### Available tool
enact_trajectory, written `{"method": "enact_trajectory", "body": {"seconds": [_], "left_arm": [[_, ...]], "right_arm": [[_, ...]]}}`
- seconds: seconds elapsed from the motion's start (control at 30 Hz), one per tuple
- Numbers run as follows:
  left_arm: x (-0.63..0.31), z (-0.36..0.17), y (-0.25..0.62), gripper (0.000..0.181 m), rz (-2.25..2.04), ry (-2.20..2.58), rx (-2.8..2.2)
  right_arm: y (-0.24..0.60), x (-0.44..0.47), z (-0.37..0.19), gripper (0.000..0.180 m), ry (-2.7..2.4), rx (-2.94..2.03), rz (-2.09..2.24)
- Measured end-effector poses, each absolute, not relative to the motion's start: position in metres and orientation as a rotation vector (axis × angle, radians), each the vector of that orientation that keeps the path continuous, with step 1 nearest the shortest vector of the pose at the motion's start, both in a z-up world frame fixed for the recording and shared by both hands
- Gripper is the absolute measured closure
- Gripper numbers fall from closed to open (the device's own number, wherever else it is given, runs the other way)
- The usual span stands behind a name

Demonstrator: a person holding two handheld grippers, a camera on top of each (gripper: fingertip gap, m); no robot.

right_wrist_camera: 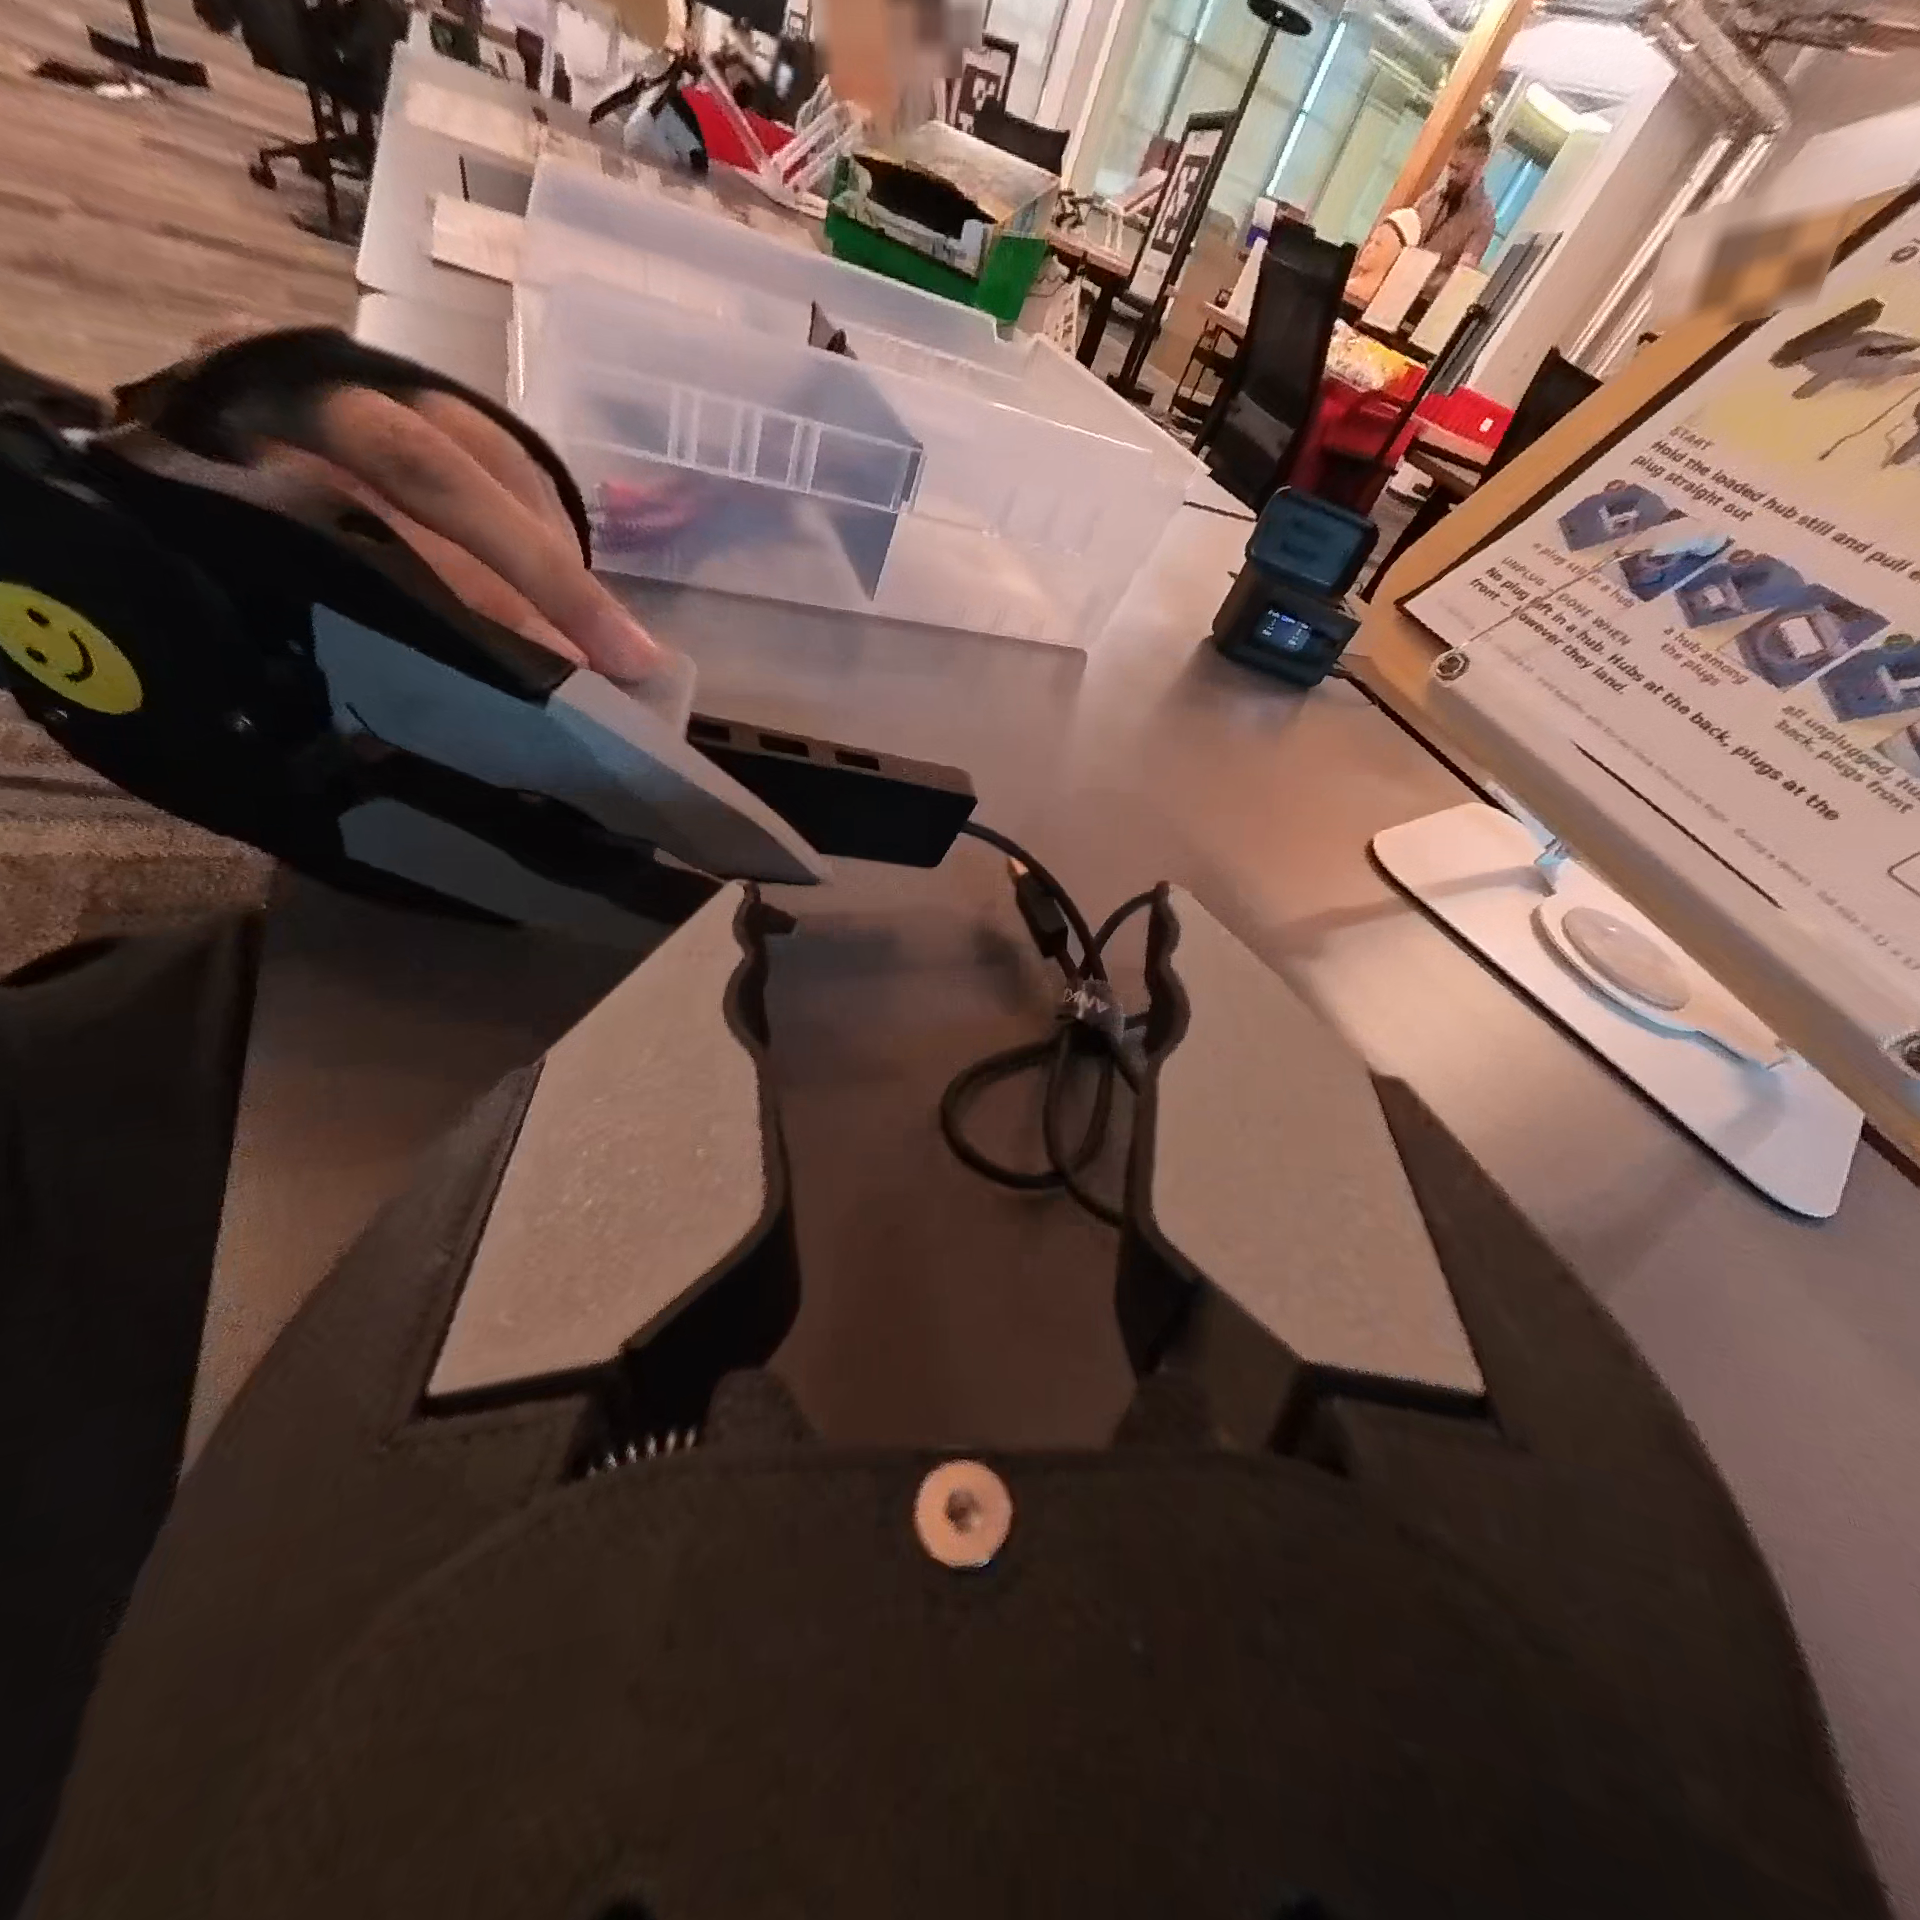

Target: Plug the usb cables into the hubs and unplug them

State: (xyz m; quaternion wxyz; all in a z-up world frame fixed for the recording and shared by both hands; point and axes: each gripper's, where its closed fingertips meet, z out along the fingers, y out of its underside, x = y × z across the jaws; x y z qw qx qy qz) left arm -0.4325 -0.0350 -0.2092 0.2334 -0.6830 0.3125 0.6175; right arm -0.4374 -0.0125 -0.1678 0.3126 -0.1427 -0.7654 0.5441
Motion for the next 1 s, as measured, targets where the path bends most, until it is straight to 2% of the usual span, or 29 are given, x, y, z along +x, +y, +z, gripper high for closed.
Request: {"method": "enact_trajectory", "body": {"seconds": [0.17, 0.2, 0.23, 0.4, 0.5, 0.53, 0.57, 0.6, 0.77, 0.87, 1.0], "left_arm": [[-0.424, -0.216, -0.033, 0.166, 1.712, 1.081, -1.85], [-0.424, -0.217, -0.034, 0.165, 1.716, 1.107, -1.842], [-0.424, -0.217, -0.035, 0.165, 1.717, 1.128, -1.837], [-0.424, -0.219, -0.038, 0.166, 1.721, 1.195, -1.819], [-0.424, -0.218, -0.039, 0.166, 1.718, 1.196, -1.808], [-0.424, -0.218, -0.039, 0.166, 1.717, 1.184, -1.806], [-0.425, -0.218, -0.04, 0.165, 1.706, 1.162, -1.815], [-0.426, -0.222, -0.043, 0.165, 1.646, 1.113, -1.867], [-0.432, -0.212, -0.056, 0.159, 1.336, 0.655, -1.974], [-0.437, -0.188, -0.065, 0.157, 1.127, 0.352, -1.963], [-0.451, -0.187, -0.054, 0.129, 1.004, 0.202, -2.021]], "right_arm": [[-0.022, -0.417, -0.188, 0.118, -2.385, -0.109, 1.402], [-0.023, -0.427, -0.187, 0.12, -2.391, -0.092, 1.358], [-0.026, -0.437, -0.184, 0.111, -2.383, -0.058, 1.31], [-0.068, -0.461, -0.164, 0.117, -2.414, 0.254, 1.168], [-0.083, -0.467, -0.193, 0.119, -2.559, 0.432, 0.913], [-0.085, -0.468, -0.208, 0.125, -2.611, 0.469, 0.817], [-0.085, -0.469, -0.221, 0.141, -2.649, 0.489, 0.732], [-0.085, -0.471, -0.229, 0.149, -2.66, 0.501, 0.665], [-0.073, -0.485, -0.217, 0.162, -2.495, 0.355, 0.728], [-0.055, -0.488, -0.206, 0.167, -2.347, 0.221, 0.822], [-0.035, -0.487, -0.196, 0.169, -2.211, 0.106, 0.787]]}}
